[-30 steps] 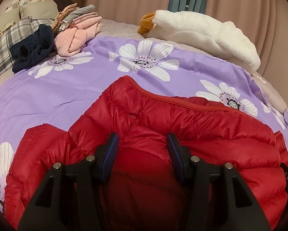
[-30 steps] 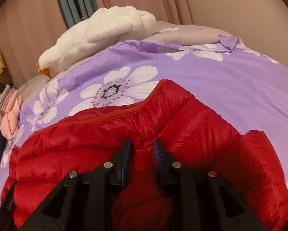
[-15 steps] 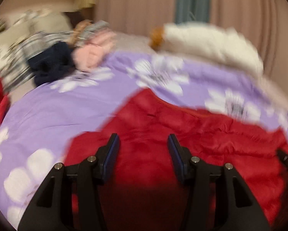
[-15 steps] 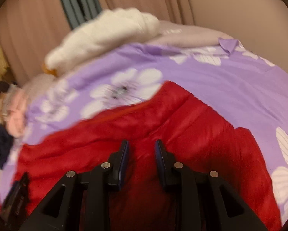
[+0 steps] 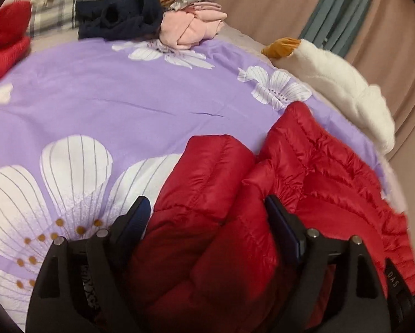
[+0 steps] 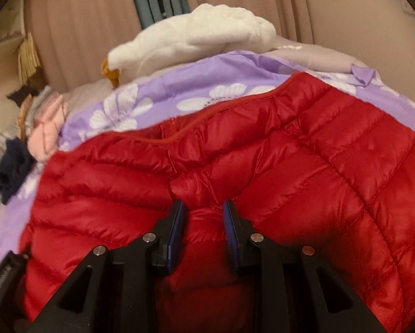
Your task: Fold large clothes
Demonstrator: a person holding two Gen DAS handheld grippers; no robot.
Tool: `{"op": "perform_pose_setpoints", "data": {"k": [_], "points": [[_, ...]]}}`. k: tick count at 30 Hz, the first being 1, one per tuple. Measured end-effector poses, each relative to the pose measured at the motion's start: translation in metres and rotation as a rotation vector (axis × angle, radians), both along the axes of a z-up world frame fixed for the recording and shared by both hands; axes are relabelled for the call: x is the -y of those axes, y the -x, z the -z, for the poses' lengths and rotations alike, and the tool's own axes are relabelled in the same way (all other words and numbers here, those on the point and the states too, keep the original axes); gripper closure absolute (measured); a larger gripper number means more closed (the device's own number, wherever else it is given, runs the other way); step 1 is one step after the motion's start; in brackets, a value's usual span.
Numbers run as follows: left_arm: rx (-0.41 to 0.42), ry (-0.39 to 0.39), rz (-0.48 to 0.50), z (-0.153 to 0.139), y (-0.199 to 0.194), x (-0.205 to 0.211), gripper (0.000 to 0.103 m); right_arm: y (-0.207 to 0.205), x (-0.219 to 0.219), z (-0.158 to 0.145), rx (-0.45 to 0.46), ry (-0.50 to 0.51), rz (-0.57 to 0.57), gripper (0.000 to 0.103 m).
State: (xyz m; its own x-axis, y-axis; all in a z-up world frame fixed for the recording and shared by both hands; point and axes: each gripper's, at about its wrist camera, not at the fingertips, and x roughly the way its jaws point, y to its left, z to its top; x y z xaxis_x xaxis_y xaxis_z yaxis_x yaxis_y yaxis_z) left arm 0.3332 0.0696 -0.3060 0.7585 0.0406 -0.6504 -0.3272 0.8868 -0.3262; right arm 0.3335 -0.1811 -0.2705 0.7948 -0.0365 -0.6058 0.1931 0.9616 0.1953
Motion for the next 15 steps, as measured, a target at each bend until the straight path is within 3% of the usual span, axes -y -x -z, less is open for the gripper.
{"op": "perform_pose_setpoints", "data": {"k": [3,15], "points": [[-0.011,-0.005,0.000,0.0010,-0.0031,0.0024,0.016,-0.0008,-0.0079,0.0004,-0.015,0.050,0.009,0.077],[-0.010,0.019,0.000,0.0007,-0.0022,-0.0022,0.013,0.0036,-0.0039,-0.0024,0.005,0.017,0.005,0.076]]}}
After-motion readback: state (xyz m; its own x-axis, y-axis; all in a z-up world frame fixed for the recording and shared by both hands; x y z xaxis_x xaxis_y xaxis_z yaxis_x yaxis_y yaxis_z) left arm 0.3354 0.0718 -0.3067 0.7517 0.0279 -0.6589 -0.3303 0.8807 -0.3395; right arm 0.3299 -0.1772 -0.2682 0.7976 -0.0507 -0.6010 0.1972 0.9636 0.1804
